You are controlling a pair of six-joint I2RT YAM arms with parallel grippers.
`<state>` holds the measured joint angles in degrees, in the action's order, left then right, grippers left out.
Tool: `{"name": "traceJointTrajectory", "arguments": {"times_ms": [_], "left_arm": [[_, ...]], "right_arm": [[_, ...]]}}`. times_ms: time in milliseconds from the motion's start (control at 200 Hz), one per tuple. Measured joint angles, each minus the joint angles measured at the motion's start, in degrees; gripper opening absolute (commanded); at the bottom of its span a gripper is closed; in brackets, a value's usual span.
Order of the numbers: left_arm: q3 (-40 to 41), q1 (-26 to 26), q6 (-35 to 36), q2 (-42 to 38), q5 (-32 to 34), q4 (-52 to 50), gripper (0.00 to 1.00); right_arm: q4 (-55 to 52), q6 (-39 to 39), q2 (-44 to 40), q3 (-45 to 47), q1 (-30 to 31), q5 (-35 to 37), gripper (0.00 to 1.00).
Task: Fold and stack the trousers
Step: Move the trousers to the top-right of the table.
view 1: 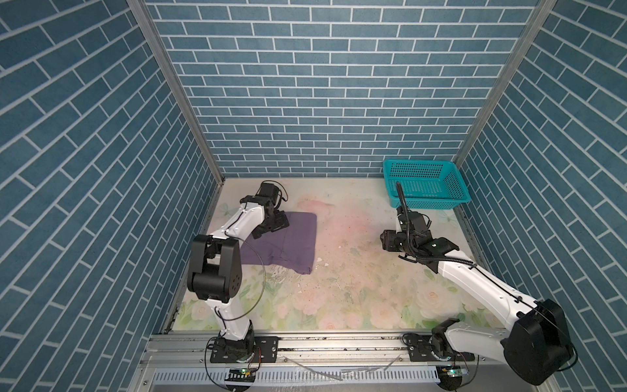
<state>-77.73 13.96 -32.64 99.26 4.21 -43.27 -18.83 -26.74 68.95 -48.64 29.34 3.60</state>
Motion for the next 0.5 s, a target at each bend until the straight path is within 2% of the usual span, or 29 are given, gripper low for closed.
{"name": "traceJointTrajectory", "arguments": {"times_ms": [100,180,365,500], "left_arm": [[1.7,7.96,-0.11,-3.5,2.34,-0.07,0.95],[5.29,11.1,-0.9,-4.15,2.4,0.31,0.95],[15.65,10.4,-3.67,-0.15,1.51,2.51,0.95],[15.26,9.46,-4.5,2.19,-0.22,4.39,0.95]], "right_arm": [[1.25,0.02,-0.79,0.24,0.0,-1.64,0.63],[1.79,0.0,-1.68,0.85,0.0,-2.38,0.63],[1.7,0.0,-4.72,2.89,-0.07,-2.8,0.62],[1.53,-0.02,-7.56,4.66,-0.07,-2.49,0.62]]}}
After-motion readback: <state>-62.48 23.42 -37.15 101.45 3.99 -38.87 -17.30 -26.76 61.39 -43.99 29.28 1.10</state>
